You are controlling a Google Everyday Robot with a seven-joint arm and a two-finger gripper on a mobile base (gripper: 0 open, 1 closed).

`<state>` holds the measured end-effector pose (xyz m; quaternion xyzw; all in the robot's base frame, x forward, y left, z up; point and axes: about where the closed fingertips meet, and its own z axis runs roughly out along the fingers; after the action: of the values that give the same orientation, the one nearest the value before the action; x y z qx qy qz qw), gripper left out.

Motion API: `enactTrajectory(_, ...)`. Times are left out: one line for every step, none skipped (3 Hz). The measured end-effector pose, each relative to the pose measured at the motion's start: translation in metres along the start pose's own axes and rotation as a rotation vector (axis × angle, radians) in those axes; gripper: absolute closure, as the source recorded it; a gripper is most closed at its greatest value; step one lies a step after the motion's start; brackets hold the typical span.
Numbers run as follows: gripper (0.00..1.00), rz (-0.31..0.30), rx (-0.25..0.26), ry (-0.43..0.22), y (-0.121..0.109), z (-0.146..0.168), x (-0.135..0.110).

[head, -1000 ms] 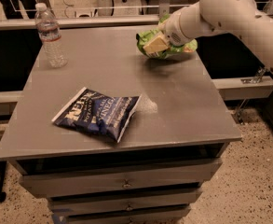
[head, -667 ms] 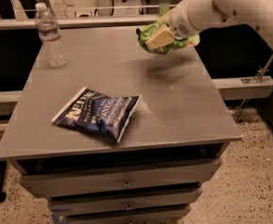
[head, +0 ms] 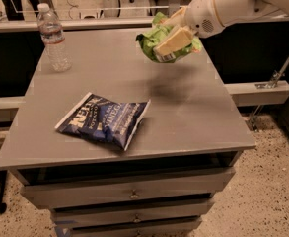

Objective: Move green rice chip bag near blue chip bag

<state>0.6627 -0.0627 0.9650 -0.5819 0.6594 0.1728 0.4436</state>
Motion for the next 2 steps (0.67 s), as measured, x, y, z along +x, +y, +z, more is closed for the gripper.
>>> enactTrajectory(1.0,0.033,-0.124,-0.026,0.03,-0.004,0.004)
enactTrajectory(1.0,0.077,-0.208,-0.024,0.052,-0.005,0.017)
